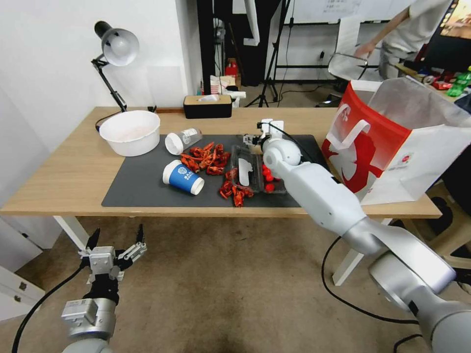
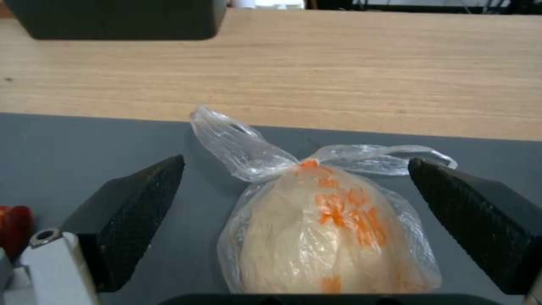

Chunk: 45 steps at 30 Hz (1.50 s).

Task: Pick up the trash from the table and place it into the takeout bag.

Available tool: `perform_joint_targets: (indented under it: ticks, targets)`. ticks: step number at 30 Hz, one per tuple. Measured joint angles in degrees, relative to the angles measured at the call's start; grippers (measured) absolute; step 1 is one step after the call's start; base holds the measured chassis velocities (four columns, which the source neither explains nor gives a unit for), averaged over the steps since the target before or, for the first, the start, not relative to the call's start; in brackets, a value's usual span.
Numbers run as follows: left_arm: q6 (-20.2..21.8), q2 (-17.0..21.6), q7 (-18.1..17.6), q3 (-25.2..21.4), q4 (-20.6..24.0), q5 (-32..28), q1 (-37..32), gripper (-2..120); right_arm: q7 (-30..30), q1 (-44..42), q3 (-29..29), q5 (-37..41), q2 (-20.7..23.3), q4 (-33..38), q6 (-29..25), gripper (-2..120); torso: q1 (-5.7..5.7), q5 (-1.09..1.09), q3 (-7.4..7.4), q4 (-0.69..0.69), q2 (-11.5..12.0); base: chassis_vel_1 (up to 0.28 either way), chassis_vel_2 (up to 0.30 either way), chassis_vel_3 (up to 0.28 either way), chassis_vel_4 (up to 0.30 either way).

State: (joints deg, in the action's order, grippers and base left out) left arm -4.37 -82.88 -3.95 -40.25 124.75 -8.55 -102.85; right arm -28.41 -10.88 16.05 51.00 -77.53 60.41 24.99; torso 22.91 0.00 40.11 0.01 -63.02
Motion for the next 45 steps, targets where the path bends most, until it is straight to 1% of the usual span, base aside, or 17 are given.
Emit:
perform_joint_targets:
  ticks: [1,4,10,18,32,33,34,36,37,39,40,43,44,45]
  targets:
    - [0.0,0.0,0.0,0.0,0.0,0.0,0.0,100,0.0,0.0,0.0,0.0,0.0,0.0,0.0,100,0.00,0.00,0.00,0.00,0.0,0.000,0.000,0.000,0.000]
    - [0.2,-0.2,0.1,0.4,0.2,0.0,0.4,100,-3.1,0.5,-0.2,-0.4,-1.3,-1.5,2.5,100,0.00,0.00,0.00,0.00,0.0,0.000,0.000,0.000,0.000]
    - [0.4,-0.4,0.2,1.0,0.2,0.4,0.4,100,-5.2,1.0,-0.5,-0.4,-1.8,-2.8,4.9,100,0.00,0.00,0.00,-0.02,0.0,0.000,0.000,0.000,0.000]
    - [0.3,0.1,0.2,0.9,0.0,0.4,0.2,100,-5.5,1.5,-0.5,-0.1,-1.6,-3.8,7.4,100,0.00,0.01,0.00,-0.01,0.0,0.000,0.000,0.000,0.000]
    - [0.2,0.0,0.2,0.8,-0.2,0.4,0.1,100,-5.0,2.1,-0.6,1.7,-2.2,-5.2,8.3,100,0.00,0.00,0.00,-0.01,0.0,0.000,0.000,0.000,0.000]
    - [0.2,0.0,0.2,0.8,-0.2,0.4,0.1,100,-5.0,1.9,-0.8,1.7,-2.2,-5.3,8.3,96,0.00,0.00,0.00,-0.01,0.0,0.000,0.000,0.000,0.000]
    - [0.2,0.0,0.2,0.8,-0.2,0.4,0.1,100,-5.0,1.9,-0.8,1.7,-2.2,-5.3,8.3,96,0.00,0.00,0.00,-0.01,0.0,0.000,0.000,0.000,0.000]
    - [0.2,0.0,0.2,0.9,-0.2,0.4,0.3,100,-5.0,1.4,-1.1,1.7,-2.4,-5.4,8.2,89,0.00,0.00,-0.01,0.00,0.0,0.000,0.000,0.000,0.000]
    - [0.2,0.0,0.2,0.9,-0.2,0.4,0.3,100,-5.0,1.4,-1.1,1.7,-2.4,-5.4,8.2,89,0.00,0.00,-0.01,0.00,0.0,0.000,0.000,0.000,0.000]
    - [0.2,0.0,0.2,1.0,-0.2,0.3,0.5,100,-5.1,0.8,-1.4,1.7,-2.3,-5.1,8.0,81,-0.01,0.01,-0.02,0.01,0.0,0.000,0.000,0.000,0.000]
    - [0.2,0.0,0.2,1.0,-0.2,0.3,0.5,100,-5.1,0.8,-1.4,1.7,-2.3,-5.1,8.0,81,-0.01,0.01,-0.02,0.01,0.0,0.000,0.000,0.000,0.000]
    - [0.2,0.2,0.2,0.9,-0.2,0.4,0.5,100,-5.5,0.4,-1.6,2.5,-2.0,-4.5,7.9,66,-0.01,0.02,-0.02,0.05,0.0,0.000,0.000,0.000,0.000]
    - [0.2,0.2,0.2,0.9,-0.2,0.4,0.5,100,-5.5,0.4,-1.6,2.5,-2.0,-4.5,7.9,66,-0.01,0.02,-0.02,0.05,0.0,0.000,0.000,0.000,0.000]
    - [0.2,0.2,0.2,0.9,-0.2,0.4,0.4,100,-5.7,0.4,-1.7,2.7,-1.9,-4.4,7.9,63,-0.01,0.02,-0.02,0.05,0.0,0.000,0.000,0.000,0.000]
